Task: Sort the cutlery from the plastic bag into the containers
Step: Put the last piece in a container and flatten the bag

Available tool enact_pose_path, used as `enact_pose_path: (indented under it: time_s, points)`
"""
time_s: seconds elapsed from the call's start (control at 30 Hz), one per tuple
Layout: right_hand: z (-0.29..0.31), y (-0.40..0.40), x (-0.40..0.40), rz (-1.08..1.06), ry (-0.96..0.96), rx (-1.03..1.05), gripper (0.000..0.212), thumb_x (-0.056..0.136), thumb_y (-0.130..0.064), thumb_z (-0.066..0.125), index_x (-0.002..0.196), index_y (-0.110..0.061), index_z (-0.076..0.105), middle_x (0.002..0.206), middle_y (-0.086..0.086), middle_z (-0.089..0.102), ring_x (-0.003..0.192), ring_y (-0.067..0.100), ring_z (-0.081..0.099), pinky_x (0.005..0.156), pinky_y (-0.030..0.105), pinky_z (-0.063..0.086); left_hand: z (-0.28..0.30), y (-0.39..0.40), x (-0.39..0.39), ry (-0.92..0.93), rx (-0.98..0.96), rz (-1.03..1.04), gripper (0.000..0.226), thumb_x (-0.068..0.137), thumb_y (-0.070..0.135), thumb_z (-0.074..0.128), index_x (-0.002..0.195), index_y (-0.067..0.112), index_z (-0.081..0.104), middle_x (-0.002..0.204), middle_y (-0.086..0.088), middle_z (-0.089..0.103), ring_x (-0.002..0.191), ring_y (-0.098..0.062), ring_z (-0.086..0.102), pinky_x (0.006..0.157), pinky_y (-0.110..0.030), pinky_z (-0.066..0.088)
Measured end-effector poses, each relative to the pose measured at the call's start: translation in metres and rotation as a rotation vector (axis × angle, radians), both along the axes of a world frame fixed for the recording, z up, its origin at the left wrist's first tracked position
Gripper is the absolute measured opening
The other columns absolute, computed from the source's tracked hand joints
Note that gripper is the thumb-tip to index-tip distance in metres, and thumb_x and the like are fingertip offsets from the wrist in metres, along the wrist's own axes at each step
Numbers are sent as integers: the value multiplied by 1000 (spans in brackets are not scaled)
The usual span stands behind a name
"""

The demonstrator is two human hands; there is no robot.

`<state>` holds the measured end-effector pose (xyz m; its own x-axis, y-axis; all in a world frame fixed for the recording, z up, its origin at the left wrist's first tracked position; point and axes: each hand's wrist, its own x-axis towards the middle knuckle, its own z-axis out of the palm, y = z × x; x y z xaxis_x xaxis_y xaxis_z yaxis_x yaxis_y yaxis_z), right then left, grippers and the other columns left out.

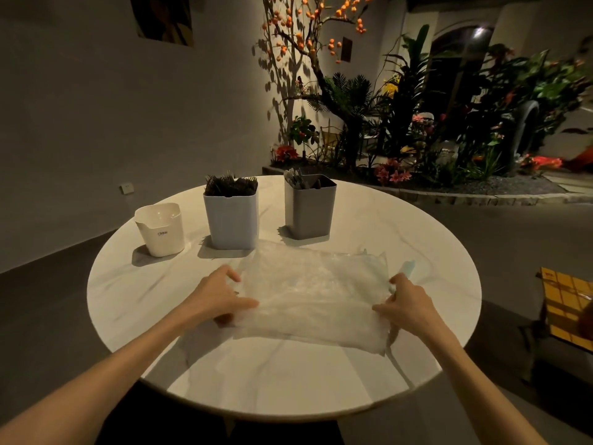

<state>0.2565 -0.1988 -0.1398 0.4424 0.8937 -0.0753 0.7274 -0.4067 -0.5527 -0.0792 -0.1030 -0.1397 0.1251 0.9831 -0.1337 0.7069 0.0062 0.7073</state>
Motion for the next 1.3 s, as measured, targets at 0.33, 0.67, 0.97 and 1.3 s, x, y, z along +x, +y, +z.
enact_pose_path:
  time_s: [0.33, 0.67, 0.97, 1.3]
  points:
    - [-36, 39, -79, 476, -584, 46, 69, 97, -67, 1, 159, -39, -9, 168, -4, -20, 153, 27, -23, 120, 62, -12, -31, 6, 68, 550, 531, -622, 71, 91, 75, 3, 156, 49, 8, 168, 8, -12, 152, -16, -24, 124, -49, -12]
    - [-53, 41, -48, 409, -437, -102, 95, 76, -86, -12, 159, -42, -2, 170, -7, -8, 156, 27, -9, 122, 60, -5, -33, 11, 64, 554, 287, -435, 69, 93, 75, 31, 154, 44, 24, 168, 1, 8, 155, -24, 3, 124, -50, -1]
    - [-32, 41, -41, 245, -294, 183, 60, 100, -62, 36, 148, -27, 44, 160, 4, 33, 144, 29, 35, 119, 50, 30, -46, 15, 85, 534, 274, -510, 63, 98, 69, 18, 157, 47, 10, 169, -1, -8, 155, -28, -14, 123, -54, -10]
    - [2, 29, -6, -67, 37, -44, 61, 73, -56, 83, 107, -17, 52, 99, 3, 64, 86, 20, 64, 84, 39, 59, -53, 3, 114, 355, 309, -467, 58, 106, 50, 22, 160, 29, 17, 170, 0, 4, 156, -17, -3, 126, -40, -6]
